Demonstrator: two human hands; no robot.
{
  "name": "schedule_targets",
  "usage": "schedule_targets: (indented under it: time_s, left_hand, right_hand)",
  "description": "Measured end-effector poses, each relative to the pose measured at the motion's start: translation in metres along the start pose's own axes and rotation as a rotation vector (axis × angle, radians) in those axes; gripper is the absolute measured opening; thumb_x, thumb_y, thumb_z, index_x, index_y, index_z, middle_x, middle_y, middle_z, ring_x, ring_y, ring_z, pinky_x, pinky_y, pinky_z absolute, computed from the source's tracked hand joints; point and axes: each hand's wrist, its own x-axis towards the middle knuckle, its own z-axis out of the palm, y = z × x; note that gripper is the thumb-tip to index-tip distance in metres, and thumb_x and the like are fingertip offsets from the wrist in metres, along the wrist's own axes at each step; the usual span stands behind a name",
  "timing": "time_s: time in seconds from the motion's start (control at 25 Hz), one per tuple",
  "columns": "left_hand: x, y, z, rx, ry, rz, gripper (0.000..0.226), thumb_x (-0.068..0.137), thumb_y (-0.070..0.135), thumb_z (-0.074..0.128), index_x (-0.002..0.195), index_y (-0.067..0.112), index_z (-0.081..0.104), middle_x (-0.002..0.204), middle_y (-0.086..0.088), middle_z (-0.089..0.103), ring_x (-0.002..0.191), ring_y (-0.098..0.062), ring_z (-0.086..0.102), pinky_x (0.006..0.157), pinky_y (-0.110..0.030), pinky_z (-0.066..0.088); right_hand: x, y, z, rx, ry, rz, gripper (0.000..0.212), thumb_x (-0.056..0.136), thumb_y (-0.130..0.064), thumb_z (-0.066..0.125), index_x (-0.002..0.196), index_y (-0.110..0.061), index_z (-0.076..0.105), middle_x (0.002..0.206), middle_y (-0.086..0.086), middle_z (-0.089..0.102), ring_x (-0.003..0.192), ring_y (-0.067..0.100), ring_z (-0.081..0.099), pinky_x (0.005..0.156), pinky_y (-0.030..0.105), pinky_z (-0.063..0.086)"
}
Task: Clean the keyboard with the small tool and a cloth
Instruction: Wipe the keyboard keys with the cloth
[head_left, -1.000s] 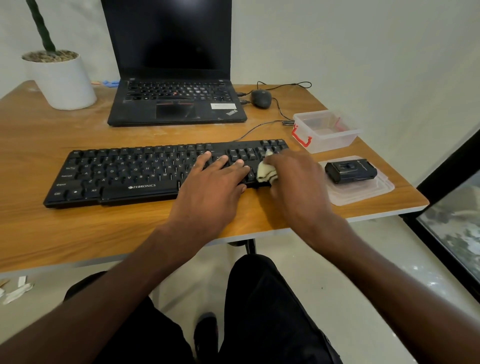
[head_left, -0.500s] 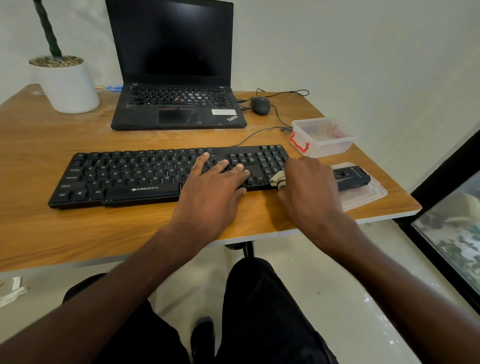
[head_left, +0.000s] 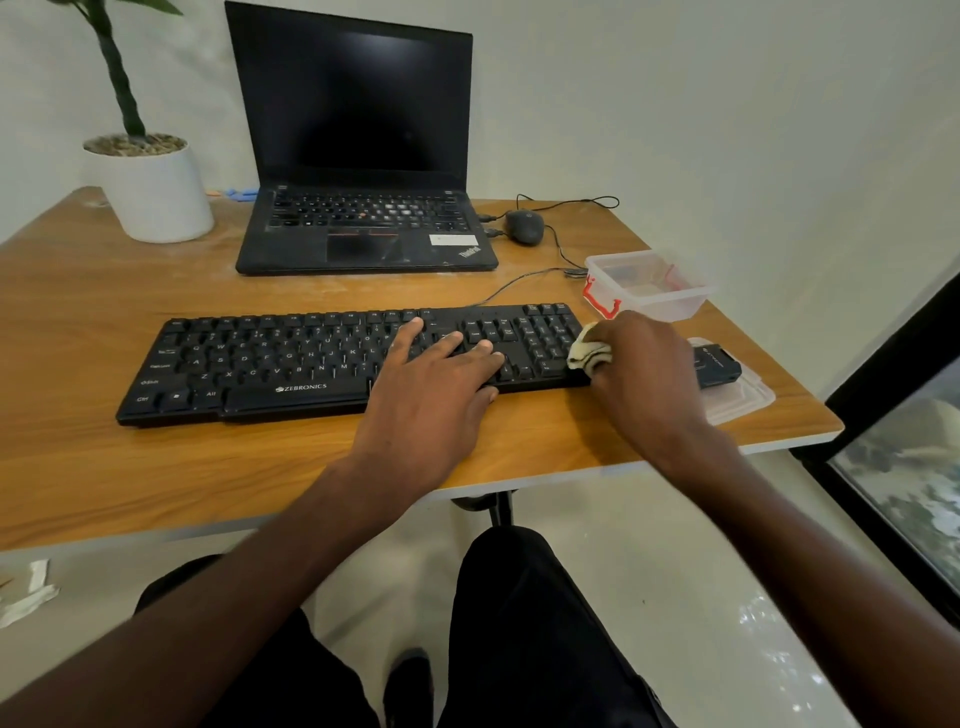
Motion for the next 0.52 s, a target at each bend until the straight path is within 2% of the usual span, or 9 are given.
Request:
schedule_targets:
  time_s: [0.12,0.28,0.44,0.52]
  left_hand:
    - [0.000,0.000,-0.001,-0.006,0.011,-0.003,0.044,0.112,0.042,0.041,0.156,0.035,0.047,0.164,0.013,0.044,0.156,-0.014,0.034,0.131,-0.049,-0.004]
    - [-0.001,0.001,-0.003,0.005,0.002,-0.021,0.041,0.112,0.044,0.042,0.152,0.038,0.049,0.163,0.014,0.045,0.156,-0.012,0.034,0.130,-0.051,-0.004]
    - [-0.001,0.001,-0.004,-0.008,0.001,-0.033,0.046,0.113,0.045,0.039,0.158,0.039,0.043,0.166,0.017,0.039,0.157,-0.009,0.029,0.130,-0.049,-0.008]
    - [0.000,0.000,-0.003,-0.011,0.002,-0.024,0.046,0.113,0.043,0.039,0.158,0.038,0.042,0.167,0.017,0.038,0.157,-0.010,0.029,0.130,-0.048,-0.009]
  right_hand:
    - [-0.009,-0.025,0.021,0.115,0.032,-0.169,0.031,0.087,-0.001,0.070,0.116,-0.011,0.075,0.114,0.006,0.071,0.107,0.028,0.058,0.087,0.031,0.043]
    - [-0.010,-0.036,0.023,0.210,-0.036,-0.301,0.037,0.085,-0.002,0.074,0.118,-0.016,0.076,0.111,0.002,0.072,0.105,0.024,0.059,0.088,0.037,0.052]
    - [-0.007,-0.017,0.003,0.088,-0.062,-0.196,0.034,0.088,-0.011,0.076,0.122,-0.018,0.076,0.117,0.005,0.073,0.109,0.022,0.065,0.092,0.032,0.050]
    - [0.003,-0.012,0.001,0.049,-0.015,-0.108,0.034,0.089,-0.011,0.076,0.122,-0.016,0.076,0.118,0.010,0.075,0.106,0.027,0.069,0.089,0.037,0.054]
